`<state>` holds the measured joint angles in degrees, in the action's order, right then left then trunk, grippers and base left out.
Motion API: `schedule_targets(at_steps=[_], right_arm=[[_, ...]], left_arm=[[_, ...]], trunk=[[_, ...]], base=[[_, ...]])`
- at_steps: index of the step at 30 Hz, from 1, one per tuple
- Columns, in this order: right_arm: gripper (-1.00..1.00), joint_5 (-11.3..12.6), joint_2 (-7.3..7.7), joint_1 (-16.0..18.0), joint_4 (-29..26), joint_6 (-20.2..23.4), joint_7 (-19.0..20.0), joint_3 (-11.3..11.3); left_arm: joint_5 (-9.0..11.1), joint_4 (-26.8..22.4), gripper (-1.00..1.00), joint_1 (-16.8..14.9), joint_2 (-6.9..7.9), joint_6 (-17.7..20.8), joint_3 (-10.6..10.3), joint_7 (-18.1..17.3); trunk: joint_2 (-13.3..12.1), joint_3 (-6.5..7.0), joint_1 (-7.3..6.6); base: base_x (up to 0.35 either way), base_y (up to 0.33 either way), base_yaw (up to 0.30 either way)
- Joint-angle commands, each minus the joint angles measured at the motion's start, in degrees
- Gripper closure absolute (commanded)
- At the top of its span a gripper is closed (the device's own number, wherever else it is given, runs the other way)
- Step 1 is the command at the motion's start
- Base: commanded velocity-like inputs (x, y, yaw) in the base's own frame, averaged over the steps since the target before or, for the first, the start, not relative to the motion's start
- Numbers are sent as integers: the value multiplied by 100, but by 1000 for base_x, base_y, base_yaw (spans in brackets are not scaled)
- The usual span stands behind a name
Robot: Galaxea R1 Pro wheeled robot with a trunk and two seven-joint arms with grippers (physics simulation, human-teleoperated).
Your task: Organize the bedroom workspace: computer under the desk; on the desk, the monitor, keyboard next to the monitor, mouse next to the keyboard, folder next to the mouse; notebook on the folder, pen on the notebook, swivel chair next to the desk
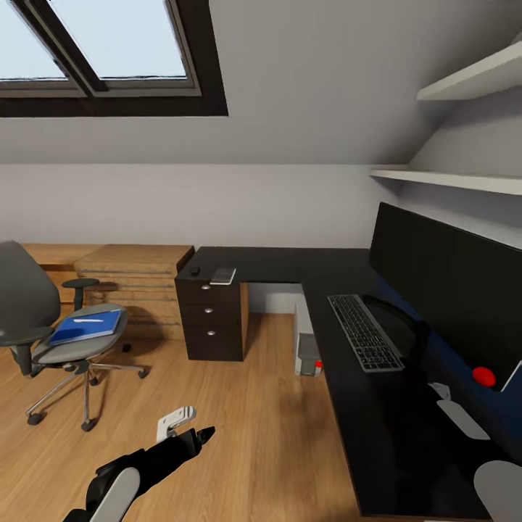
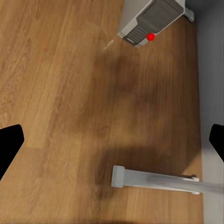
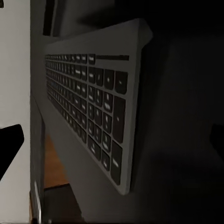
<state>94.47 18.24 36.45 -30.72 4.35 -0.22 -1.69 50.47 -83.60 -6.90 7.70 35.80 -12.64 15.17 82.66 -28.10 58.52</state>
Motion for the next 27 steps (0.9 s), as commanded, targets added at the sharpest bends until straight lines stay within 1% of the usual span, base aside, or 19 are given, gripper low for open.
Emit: schedule_targets(at_steps=[1,4,6,10,17,27], right_arm=[[-100,-154,5,3,-6,11,-6,-30],[-100,-432,4,3,-11,20,-10,-37],[-100,-675,4,3,-42,27,-12,-42],[-100,-798,4,3,-171,33,-16,-55],[-100,-852,-16,3,-453,24,21,-45],[-100,-851,-25,3,-503,26,33,-49]], left_arm=[[60,-8,-100,-4,4,6,-10,56],[60,-8,-100,-4,4,6,-10,60],[60,-6,-100,-4,3,6,-11,63],[60,4,-100,-4,3,6,-17,70],[54,9,-100,-4,3,6,-19,74],[51,16,-100,-4,3,6,-19,74]], trunk=[[-38,12,-23],[-158,66,-89],[-238,102,-133],[-399,174,-220],[-680,299,-374],[-1081,479,-594]], base=[[0,0,0],[0,0,0],[0,0,0],[0,0,0],[0,0,0],[0,0,0]])
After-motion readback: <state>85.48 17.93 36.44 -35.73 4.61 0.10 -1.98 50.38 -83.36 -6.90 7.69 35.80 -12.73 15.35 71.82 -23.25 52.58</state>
